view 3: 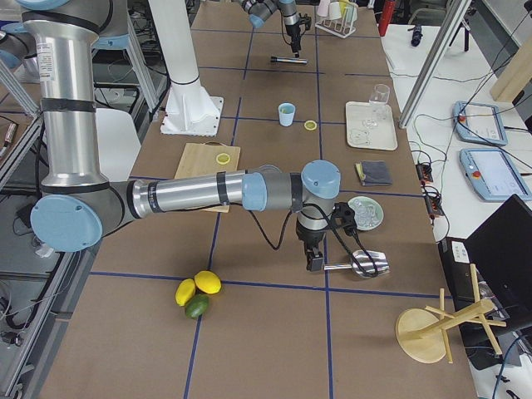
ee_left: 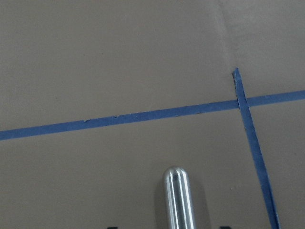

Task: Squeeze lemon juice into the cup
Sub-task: 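Move the left gripper to the silver muddler rod on the table, then grasp the silver muddler upright with the left gripper and lift it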

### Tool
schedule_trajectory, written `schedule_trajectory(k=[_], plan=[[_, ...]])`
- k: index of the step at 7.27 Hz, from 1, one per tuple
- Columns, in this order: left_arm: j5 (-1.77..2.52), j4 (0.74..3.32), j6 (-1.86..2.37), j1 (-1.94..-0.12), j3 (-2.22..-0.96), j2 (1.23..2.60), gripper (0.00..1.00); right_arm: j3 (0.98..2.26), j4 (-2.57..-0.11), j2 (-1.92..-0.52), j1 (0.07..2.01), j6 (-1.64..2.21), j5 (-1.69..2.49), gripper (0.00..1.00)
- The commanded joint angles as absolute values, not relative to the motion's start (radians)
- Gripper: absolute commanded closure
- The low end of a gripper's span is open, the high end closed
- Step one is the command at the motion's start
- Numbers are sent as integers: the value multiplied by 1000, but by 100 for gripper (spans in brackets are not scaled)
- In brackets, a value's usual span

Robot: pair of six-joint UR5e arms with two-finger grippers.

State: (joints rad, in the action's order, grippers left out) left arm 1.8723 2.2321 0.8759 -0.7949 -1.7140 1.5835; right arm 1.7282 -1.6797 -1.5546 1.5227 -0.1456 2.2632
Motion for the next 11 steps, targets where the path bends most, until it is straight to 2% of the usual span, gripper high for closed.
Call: schedule_trajectory(k=[1, 5, 7, 10, 11], plan=[[1871, 2232, 874, -773, -1689, 1600, 30, 1729, -1680, -1557, 1526, -147, 2263, 0], [1871, 2232, 868, -767, -1646, 1641, 31, 1729, -1680, -1562, 1529, -150, 2263, 0], [1873, 2232, 865, -767, -1637, 1640, 55, 1729, -1678, -1562, 1531, -150, 2261, 0], [1873, 2232, 862, -767, -1632, 1641, 54, 1729, -1678, -1560, 1532, -150, 2261, 0], [1873, 2232, 864, -767, -1638, 1641, 66, 1730, -1678, -1560, 1532, -150, 2261, 0]])
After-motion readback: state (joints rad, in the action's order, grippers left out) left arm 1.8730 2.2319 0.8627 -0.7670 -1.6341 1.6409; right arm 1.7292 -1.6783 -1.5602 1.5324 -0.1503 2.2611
